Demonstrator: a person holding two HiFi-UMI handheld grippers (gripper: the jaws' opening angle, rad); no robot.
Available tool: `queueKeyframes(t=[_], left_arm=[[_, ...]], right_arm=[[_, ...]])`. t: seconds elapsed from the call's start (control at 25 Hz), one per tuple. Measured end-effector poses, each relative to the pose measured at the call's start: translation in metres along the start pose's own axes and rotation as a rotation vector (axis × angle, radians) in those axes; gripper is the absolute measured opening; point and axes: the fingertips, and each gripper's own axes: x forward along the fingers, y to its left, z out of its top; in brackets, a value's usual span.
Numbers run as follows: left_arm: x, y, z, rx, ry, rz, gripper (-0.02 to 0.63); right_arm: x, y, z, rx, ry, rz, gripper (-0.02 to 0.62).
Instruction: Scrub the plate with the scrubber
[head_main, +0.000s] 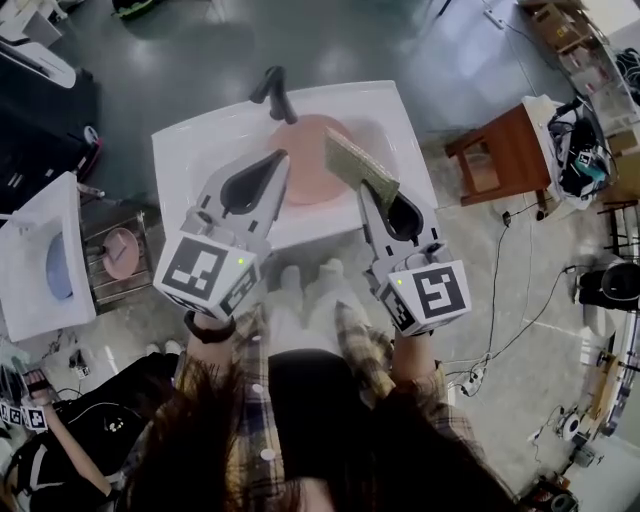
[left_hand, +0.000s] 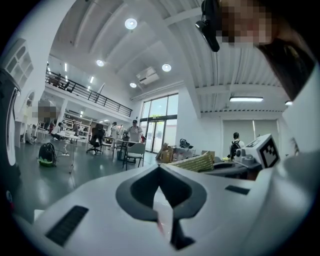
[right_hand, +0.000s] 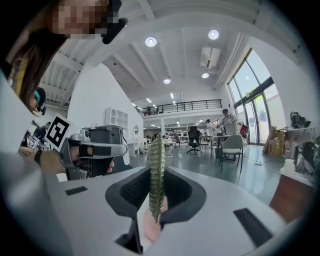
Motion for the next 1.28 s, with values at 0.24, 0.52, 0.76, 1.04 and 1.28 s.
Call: queueKeyframes(t=[0.24, 0.52, 0.76, 1.04, 1.28], left_arm=[[0.033, 0.000, 0.001, 0.002, 0.011, 0.038, 0.014], [0.078, 0.011, 0.016, 0.005, -0.010, 0.116, 0.014], [0.106, 0.027, 0.024, -0.012, -0.030, 0.196, 0.014], [0.109, 0.043, 0.009, -0.051, -0.007, 0.292, 0.014], [0.106, 0.066, 0.006, -0.051, 0.001, 0.329, 0.014]], right_arm=[[0.018, -0.033, 0.001, 0.006, 0.007, 0.050, 0.074], [0.051, -0.062, 0.009, -0.010, 0.020, 0.177, 0.074], [0.078, -0.076, 0.014, -0.038, 0.037, 0.305, 0.074], [0.102, -0.078, 0.001, -0.035, 0.086, 0.408, 0.074], [0.123, -0.072, -0.006, -0.026, 0.105, 0.427, 0.075]])
